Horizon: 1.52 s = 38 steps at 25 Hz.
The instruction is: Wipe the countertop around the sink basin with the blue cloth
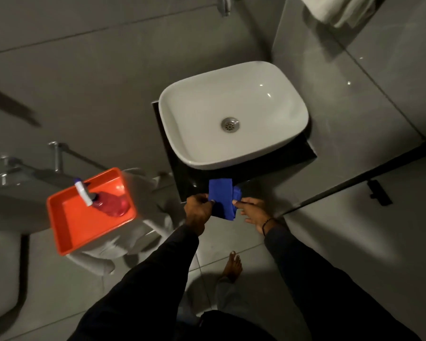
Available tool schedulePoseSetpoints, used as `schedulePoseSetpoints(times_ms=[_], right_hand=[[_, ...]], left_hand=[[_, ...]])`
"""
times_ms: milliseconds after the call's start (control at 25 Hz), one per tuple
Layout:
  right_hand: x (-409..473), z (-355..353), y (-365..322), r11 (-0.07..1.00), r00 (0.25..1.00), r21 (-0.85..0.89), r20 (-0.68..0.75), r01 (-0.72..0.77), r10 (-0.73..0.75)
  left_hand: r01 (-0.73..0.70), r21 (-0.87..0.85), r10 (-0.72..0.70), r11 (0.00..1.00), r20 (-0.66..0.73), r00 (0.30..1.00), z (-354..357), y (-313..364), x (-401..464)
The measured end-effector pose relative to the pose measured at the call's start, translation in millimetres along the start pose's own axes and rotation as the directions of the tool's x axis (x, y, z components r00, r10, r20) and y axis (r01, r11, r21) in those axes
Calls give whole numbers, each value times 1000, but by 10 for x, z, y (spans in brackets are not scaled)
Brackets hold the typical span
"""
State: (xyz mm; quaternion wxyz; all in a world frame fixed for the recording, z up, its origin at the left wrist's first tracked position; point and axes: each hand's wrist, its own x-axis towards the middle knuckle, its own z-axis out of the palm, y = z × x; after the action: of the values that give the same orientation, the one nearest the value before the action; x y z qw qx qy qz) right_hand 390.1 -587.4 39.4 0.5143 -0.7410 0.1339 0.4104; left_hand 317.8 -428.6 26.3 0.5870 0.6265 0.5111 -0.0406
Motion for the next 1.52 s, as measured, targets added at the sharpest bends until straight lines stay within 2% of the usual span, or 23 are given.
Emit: schedulePoseSetpoints(times_ms=[160, 320, 560, 680, 880, 1040, 1120, 1240, 1400, 1520], right_hand=[[-139, 821, -8, 988, 1000, -152, 19, 25, -22], [-295, 1920, 134, 961, 999, -275, 26, 37, -31], [-564, 3448, 478, 962, 1000, -273, -14, -6, 2], [-672, 4239, 449, 951, 999, -306, -3, 34, -36], [-454, 5197, 186, 928, 993, -362, -35, 90, -110], [-41, 5577, 72, 874, 989, -479, -68, 84, -132], [91, 5647, 112, 832, 995, -550, -17, 69, -95], [165, 5673, 118, 836, 999, -548, -3, 32, -40], [-83, 5491, 14, 833, 997, -550, -15, 51, -72], [-376, 5461, -274, 822, 979, -542, 8, 175, -203]], left_hand=[[91, -143, -89, 986, 19, 996, -847, -320, -19], [133, -147, -137, 980, -16, 990, -1887, -767, 44], [223, -101, -228, 970, -41, 973, -3343, -1374, 232], [233, -147, -252, 961, -126, 959, -4002, -1544, 432], [216, -175, -256, 961, -255, 932, -4566, -1494, 1021], [184, 21, -172, 983, -269, 947, -4653, -1456, 1560], [179, 157, -144, 971, -213, 966, -4647, -1539, 1702], [152, 296, -122, 943, -118, 985, -4625, -1553, 1725], [-8, 456, 18, 890, -18, 1000, -4785, -1394, 1482], [-160, 605, 219, 780, -24, 975, -5068, -979, 1305]])
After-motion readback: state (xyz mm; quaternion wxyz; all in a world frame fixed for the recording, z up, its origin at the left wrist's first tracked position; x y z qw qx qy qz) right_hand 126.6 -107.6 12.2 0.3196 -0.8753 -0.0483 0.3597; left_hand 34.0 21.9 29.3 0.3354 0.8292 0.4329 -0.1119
